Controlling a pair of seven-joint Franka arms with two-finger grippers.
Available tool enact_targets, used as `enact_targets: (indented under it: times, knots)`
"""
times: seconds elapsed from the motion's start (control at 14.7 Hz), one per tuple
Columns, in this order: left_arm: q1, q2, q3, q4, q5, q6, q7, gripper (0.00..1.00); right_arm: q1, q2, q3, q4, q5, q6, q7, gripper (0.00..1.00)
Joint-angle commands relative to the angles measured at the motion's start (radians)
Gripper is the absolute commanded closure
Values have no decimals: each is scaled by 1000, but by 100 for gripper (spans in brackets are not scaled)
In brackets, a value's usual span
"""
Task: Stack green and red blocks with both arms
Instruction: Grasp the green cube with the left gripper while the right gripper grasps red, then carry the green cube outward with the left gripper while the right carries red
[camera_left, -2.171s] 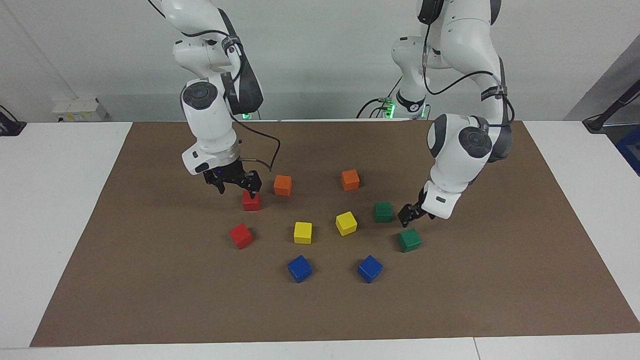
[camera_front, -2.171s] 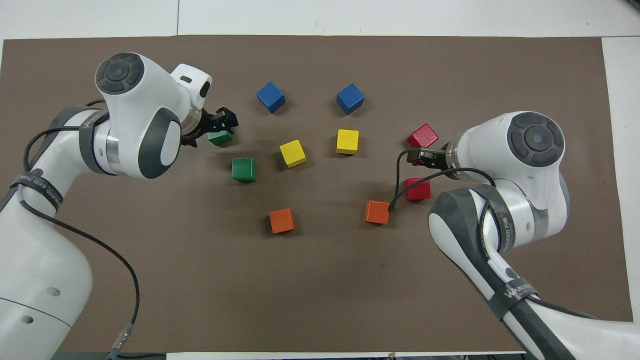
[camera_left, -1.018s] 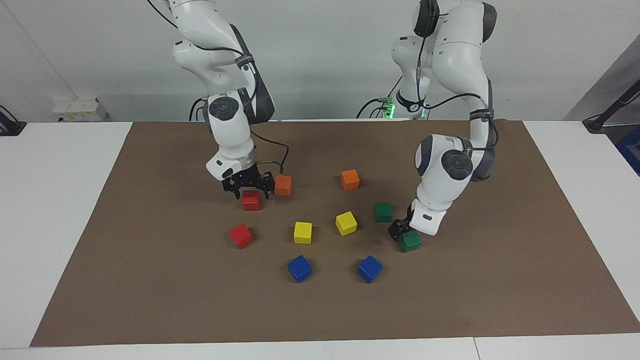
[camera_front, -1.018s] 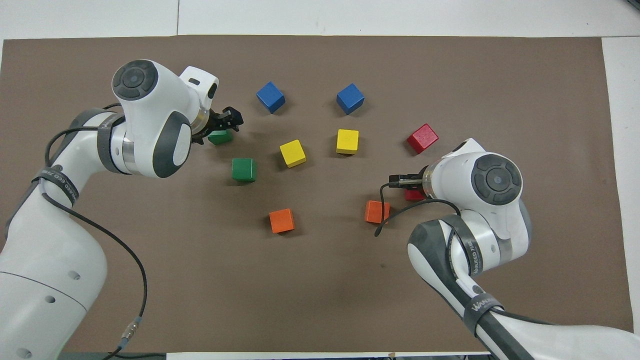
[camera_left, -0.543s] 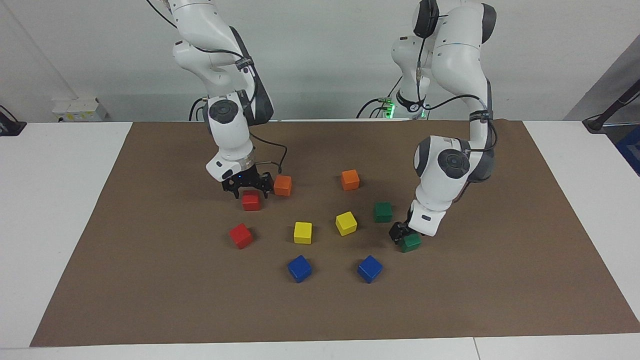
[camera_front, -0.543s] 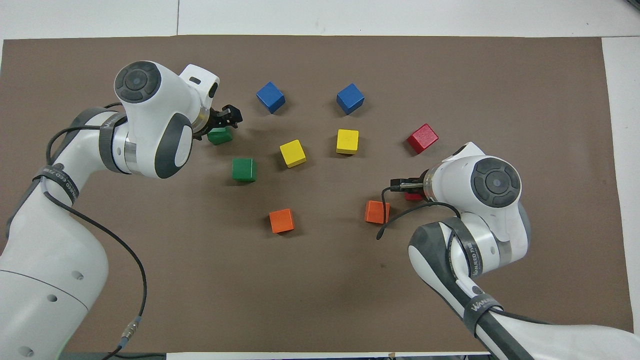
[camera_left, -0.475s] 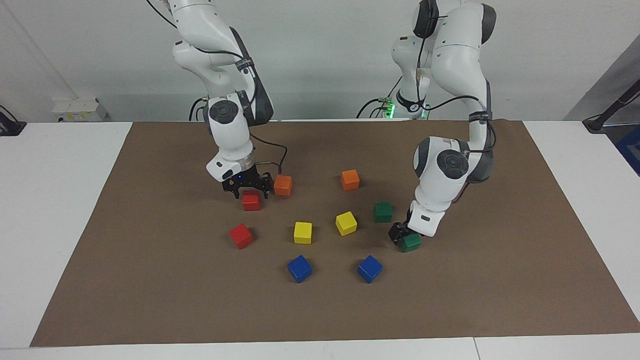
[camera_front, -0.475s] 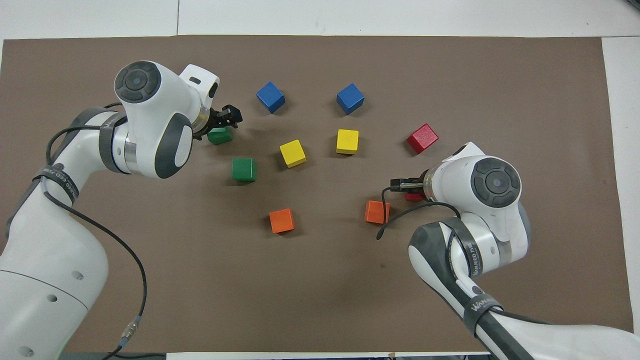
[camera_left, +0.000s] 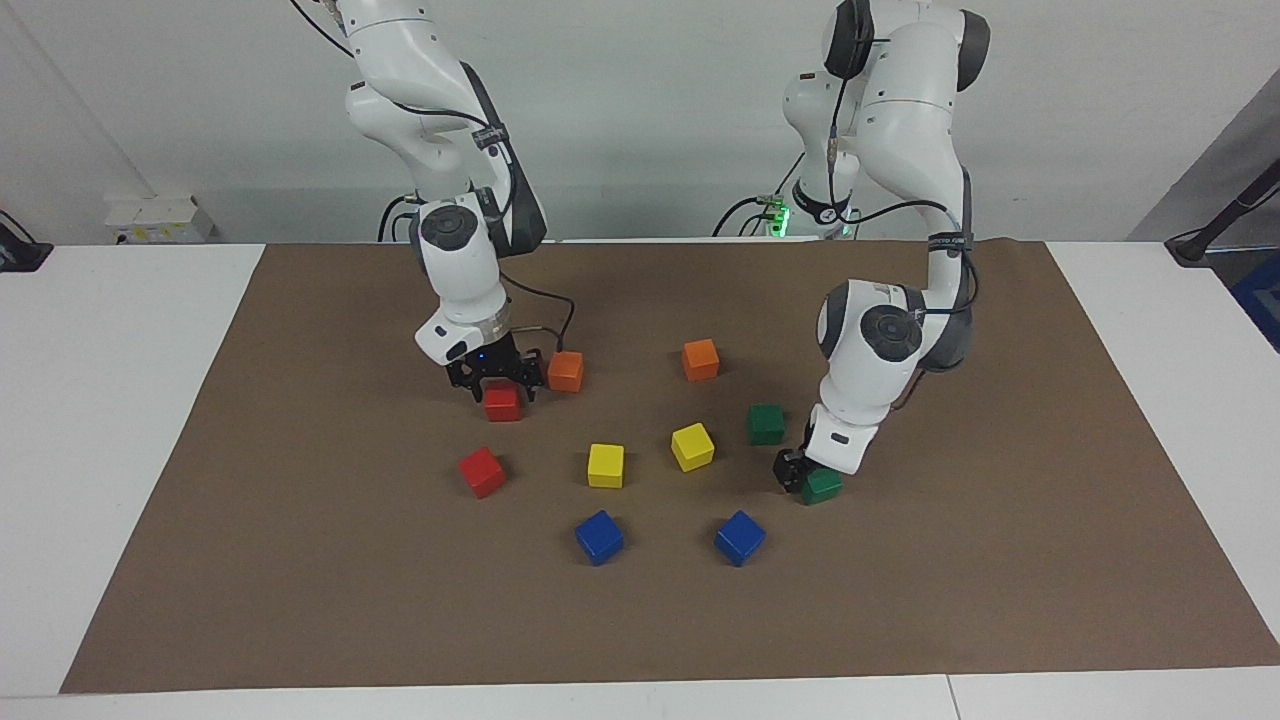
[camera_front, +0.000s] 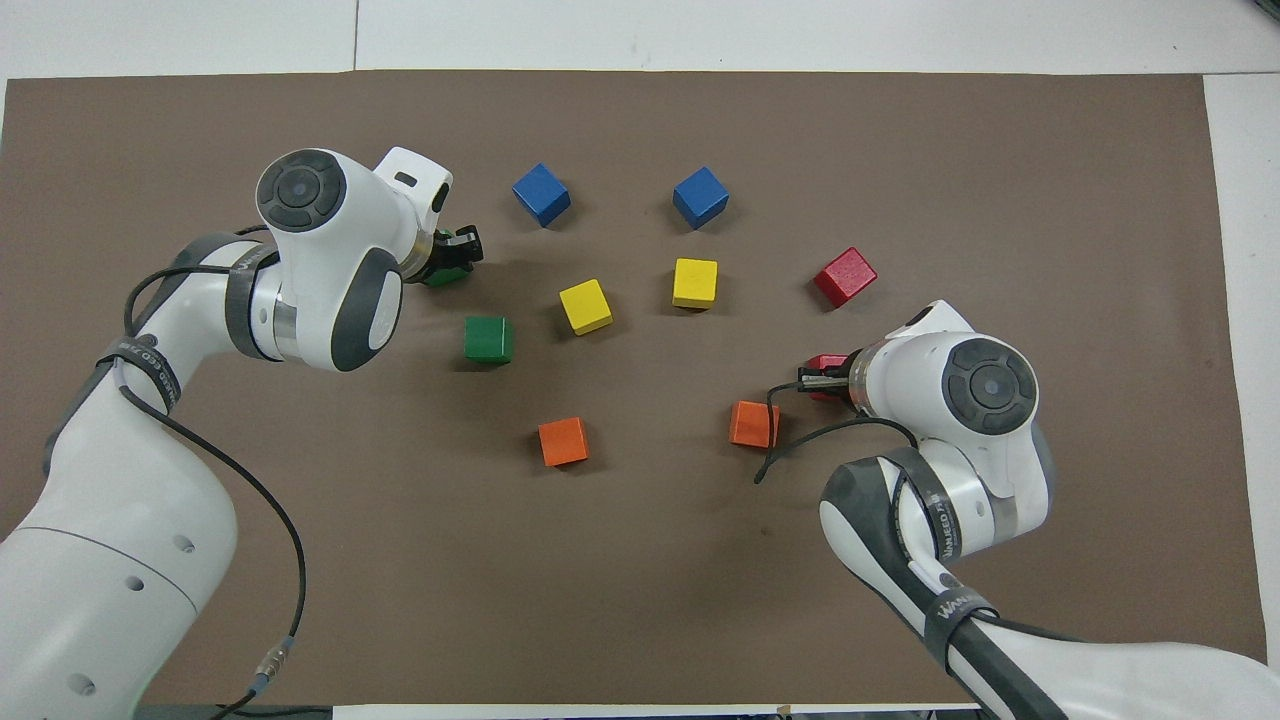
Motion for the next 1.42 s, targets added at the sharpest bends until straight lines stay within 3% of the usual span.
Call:
enact_targets:
  times: [0.0,0.14,0.27,0.54,0.81,1.09,1.36]
  knots:
    - [-4,-7,13,30,33,-46,-13,100,-132,-3,2,119,11,-158,-161,100]
    - [23,-33,13,31,38,-76,-3,100,-224,20,2,264,11,-317,-325,100]
    - [69,-83,13,24,35,-142,109,100,-314,49,2,322,11,-320,-443,100]
    - [251,-186,13,-59,35,-191,469,100,-407,52,2,250,11,-202,-502,100]
    - [423,-220,11,-172,33,-94,744,100,-415,72,2,247,11,-185,-508,100]
    - [508,-241,10,-281,33,14,864,100,-445,95,2,193,11,-97,-548,100]
    - [531,-240,10,-315,29,40,898,100,-451,104,2,182,11,-77,-560,100]
